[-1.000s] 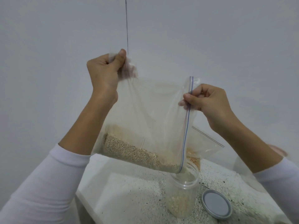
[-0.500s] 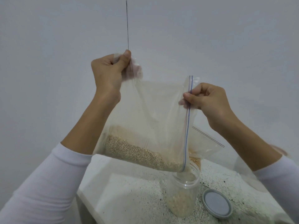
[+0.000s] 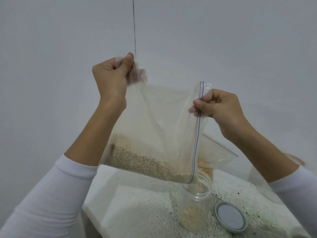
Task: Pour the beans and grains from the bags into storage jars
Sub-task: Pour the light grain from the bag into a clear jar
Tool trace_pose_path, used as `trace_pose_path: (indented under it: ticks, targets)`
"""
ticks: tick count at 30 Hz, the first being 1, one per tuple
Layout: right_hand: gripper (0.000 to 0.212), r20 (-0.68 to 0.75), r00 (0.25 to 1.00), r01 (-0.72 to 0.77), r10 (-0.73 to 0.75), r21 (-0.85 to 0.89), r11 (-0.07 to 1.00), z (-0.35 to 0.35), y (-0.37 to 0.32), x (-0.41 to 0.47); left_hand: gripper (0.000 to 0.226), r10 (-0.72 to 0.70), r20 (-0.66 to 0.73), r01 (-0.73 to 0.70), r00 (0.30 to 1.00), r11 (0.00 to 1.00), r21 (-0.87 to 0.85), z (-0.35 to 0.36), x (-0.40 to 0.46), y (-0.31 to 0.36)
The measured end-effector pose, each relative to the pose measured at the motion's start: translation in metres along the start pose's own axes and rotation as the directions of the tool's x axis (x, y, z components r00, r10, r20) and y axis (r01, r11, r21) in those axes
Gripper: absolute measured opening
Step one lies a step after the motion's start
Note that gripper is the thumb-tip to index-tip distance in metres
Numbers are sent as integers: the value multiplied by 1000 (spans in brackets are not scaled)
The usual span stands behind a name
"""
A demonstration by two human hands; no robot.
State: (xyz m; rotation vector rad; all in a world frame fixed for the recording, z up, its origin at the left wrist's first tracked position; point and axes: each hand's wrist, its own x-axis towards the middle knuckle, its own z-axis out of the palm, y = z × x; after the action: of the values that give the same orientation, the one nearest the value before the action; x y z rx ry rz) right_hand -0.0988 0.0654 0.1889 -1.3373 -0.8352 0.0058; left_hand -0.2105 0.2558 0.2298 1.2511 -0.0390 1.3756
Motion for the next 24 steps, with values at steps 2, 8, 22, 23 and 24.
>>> trace_pose_path:
  ticks: [2,8,22,23,24]
  targets:
    - [22,-19,1000,12,-11,11,1000,1,-1,0,33,6,-5,-6,1000,1000,5,-1,1,0]
    - [22,-34,999,24,-23,26,999,3,1,-3,38,-6,1,6,1000,999,-39,-2,2,1]
    - [21,-13,1000,18,-18,10,1000,3,2,-1,28,21,22,-21,1000,999,38,1,0,1]
    - [20,-21,1000,22,-21,23,1000,3,1,-2,28,20,1,-20,1000,999,26,0,0,1]
    - [20,-35,999,31,-29,36,999,2,0,-2,30,24,-22,-24,999,1000,14,-1,1,2]
